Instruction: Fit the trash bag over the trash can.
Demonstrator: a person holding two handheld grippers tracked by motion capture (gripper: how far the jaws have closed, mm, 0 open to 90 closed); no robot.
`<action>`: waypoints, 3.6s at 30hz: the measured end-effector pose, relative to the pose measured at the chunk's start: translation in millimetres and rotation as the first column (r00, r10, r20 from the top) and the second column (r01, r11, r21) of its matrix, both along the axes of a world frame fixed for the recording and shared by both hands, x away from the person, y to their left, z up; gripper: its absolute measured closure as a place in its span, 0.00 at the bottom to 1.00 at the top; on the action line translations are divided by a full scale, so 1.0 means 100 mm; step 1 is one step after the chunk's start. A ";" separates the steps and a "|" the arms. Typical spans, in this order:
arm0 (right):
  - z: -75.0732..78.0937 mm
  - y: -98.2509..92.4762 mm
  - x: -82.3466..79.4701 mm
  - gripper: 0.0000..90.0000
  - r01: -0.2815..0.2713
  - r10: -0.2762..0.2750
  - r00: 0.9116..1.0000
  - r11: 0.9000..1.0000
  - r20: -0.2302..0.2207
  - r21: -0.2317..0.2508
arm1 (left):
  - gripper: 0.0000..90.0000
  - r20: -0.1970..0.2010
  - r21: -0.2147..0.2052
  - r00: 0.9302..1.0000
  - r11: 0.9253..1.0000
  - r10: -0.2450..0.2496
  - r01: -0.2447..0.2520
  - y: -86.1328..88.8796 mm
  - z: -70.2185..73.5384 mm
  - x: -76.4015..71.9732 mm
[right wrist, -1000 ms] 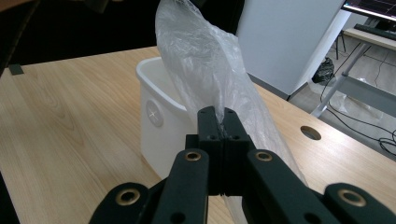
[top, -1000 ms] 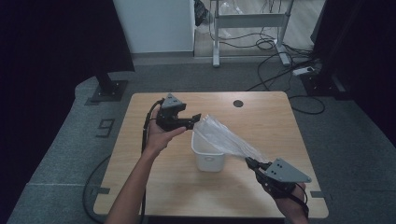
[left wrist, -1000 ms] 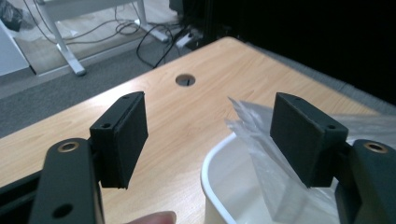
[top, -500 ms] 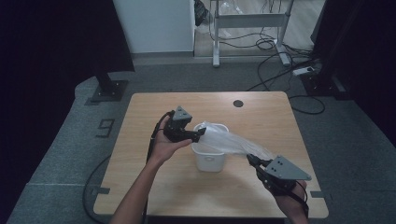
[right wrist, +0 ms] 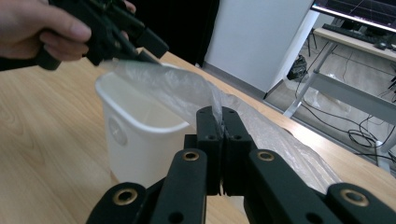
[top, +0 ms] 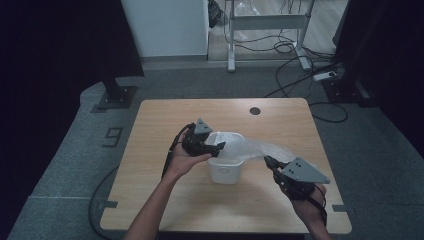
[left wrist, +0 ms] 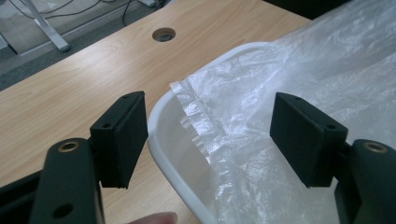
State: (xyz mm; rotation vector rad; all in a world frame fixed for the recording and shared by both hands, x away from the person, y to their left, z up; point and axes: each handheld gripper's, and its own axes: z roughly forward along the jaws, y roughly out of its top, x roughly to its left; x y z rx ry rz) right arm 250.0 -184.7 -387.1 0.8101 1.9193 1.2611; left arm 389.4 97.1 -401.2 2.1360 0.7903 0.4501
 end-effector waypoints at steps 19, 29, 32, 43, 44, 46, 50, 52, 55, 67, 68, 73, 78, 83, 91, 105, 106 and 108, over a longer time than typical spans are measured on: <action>0.03 0.15 0.09 0.97 -0.010 0.010 1.000 0.999 0.008 -0.031 | 0.27 0.100 0.060 0.995 0.998 -0.020 0.014 0.00 -0.01 -0.13; 0.04 0.07 0.07 0.97 0.006 -0.006 1.000 1.000 0.009 -0.030 | 0.29 0.140 0.022 0.989 0.999 -0.047 0.044 0.10 0.15 -0.33; 0.06 0.06 0.06 0.97 0.011 -0.010 1.000 1.000 0.013 -0.025 | 0.31 0.117 0.038 0.990 0.997 -0.073 0.069 0.05 0.15 -0.38; 0.17 0.09 0.02 0.97 0.013 -0.013 0.998 1.000 0.056 -0.005 | 0.33 0.078 0.046 0.992 0.995 -0.096 0.092 -0.15 0.06 -0.38; 0.19 0.10 0.02 0.97 0.013 -0.013 0.998 1.000 0.063 -0.003 | 0.32 0.078 0.044 0.992 0.995 -0.098 0.095 -0.18 0.06 -0.39; 0.21 0.10 0.02 0.97 0.012 -0.012 0.998 1.000 0.067 -0.002 | 0.32 0.083 0.048 0.992 0.994 -0.098 0.094 -0.24 0.04 -0.40; 0.22 0.13 0.03 0.97 0.011 -0.011 0.998 1.000 0.069 -0.004 | 0.32 0.082 0.056 0.992 0.994 -0.100 0.096 -0.30 0.02 -0.39; 0.20 0.17 0.08 0.96 0.007 -0.006 0.998 1.000 0.059 -0.013 | 0.32 0.083 0.053 0.992 0.994 -0.097 0.093 -0.30 0.01 -0.38; 0.18 0.18 0.10 0.96 0.005 -0.005 0.999 1.000 0.054 -0.016 | 0.32 0.093 0.032 0.992 0.996 -0.086 0.083 -0.26 0.01 -0.38; 0.12 0.16 0.12 0.96 0.024 -0.023 0.999 0.999 0.045 -0.024 | 0.33 0.165 -0.086 0.985 0.994 -0.057 0.072 0.13 0.22 -0.57; 0.12 0.16 0.12 0.96 0.025 -0.024 0.999 0.999 0.045 -0.024 | 0.33 0.164 -0.084 0.985 0.994 -0.061 0.076 0.15 0.22 -0.58; 0.12 0.16 0.12 0.96 0.026 -0.025 0.999 0.999 0.043 -0.025 | 0.33 0.155 -0.088 0.986 0.993 -0.066 0.081 0.23 0.18 -0.65; 0.12 0.16 0.13 0.96 0.028 -0.027 0.999 0.999 0.039 -0.024 | 0.33 0.150 -0.111 0.986 0.990 -0.072 0.089 0.33 0.14 -0.75; 0.13 0.16 0.14 0.96 0.029 -0.028 0.999 0.999 0.036 -0.021 | 0.33 0.158 -0.108 0.985 0.991 -0.067 0.084 0.34 0.10 -0.81; 0.15 0.17 0.13 0.96 0.024 -0.024 0.999 0.999 0.036 -0.022 | 0.37 0.137 -0.086 0.984 0.988 -0.117 0.129 0.18 -0.02 -0.84; 0.20 0.22 0.10 0.96 0.003 -0.002 0.999 1.000 0.050 -0.020 | 0.89 0.074 -0.086 0.988 0.986 -0.139 0.145 -0.02 -0.06 -0.66; 0.21 0.23 0.09 0.96 0.000 0.001 0.999 1.000 0.052 -0.021 | 0.91 0.068 -0.086 0.987 0.985 -0.144 0.150 -0.04 -0.06 -0.65; 0.23 0.25 0.09 0.96 -0.004 0.005 0.998 1.000 0.057 -0.024 | 0.91 0.049 -0.090 0.987 0.983 -0.156 0.160 -0.08 -0.06 -0.62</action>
